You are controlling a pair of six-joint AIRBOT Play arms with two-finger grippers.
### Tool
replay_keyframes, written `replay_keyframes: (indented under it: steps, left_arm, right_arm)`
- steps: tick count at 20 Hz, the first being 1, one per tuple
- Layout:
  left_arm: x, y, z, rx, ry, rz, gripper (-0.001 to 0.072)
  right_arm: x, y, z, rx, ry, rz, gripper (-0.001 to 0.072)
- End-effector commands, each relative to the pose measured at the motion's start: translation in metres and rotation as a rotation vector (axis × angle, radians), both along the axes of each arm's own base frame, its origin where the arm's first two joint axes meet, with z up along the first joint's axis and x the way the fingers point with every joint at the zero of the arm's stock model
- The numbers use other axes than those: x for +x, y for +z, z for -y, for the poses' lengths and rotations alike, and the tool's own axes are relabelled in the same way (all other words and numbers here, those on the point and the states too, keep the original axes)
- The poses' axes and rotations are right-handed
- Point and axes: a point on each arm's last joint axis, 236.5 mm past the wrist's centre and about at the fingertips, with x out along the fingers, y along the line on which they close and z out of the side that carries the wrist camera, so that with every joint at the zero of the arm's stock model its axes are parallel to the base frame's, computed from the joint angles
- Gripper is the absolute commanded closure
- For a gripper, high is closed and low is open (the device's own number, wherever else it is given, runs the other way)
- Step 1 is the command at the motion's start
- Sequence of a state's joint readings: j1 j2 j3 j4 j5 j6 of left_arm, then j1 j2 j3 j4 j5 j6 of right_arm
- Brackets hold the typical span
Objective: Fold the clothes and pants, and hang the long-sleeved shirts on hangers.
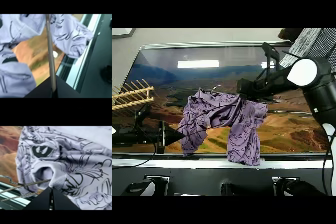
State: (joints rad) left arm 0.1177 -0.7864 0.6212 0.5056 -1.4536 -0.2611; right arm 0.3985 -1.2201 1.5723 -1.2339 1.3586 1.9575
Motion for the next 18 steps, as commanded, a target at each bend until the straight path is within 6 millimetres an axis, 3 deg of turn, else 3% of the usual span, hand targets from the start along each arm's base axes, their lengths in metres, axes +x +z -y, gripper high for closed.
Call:
replay_keyframes:
  steps: [1,6,11,13,16,18]
  left_arm:
    - [0.005,-0.007,0.017,-0.038,-0.054,-0.001,0.0686]
    - [0.019,-0.016,0.043,-0.106,-0.084,0.001,0.0686]
    - [0.023,-0.012,0.048,-0.143,-0.106,-0.012,0.0686]
    - [0.024,-0.006,0.049,-0.149,-0.122,-0.006,0.0686]
    - [0.030,-0.010,0.049,-0.149,-0.122,-0.022,0.0686]
    - [0.034,-0.014,0.049,-0.149,-0.125,-0.031,0.0686]
  right_arm:
    - [0.001,-0.001,0.011,-0.055,-0.008,0.011,0.0681]
    - [0.006,-0.003,0.020,-0.101,-0.017,0.032,0.0681]
    - [0.036,-0.009,0.084,-0.355,-0.139,0.136,0.0681]
    - [0.037,-0.007,0.078,-0.329,-0.139,0.141,0.0681]
    - [0.022,-0.002,0.035,-0.184,-0.006,0.125,0.0681]
    - [0.012,0.001,0.021,-0.124,0.028,0.097,0.0681]
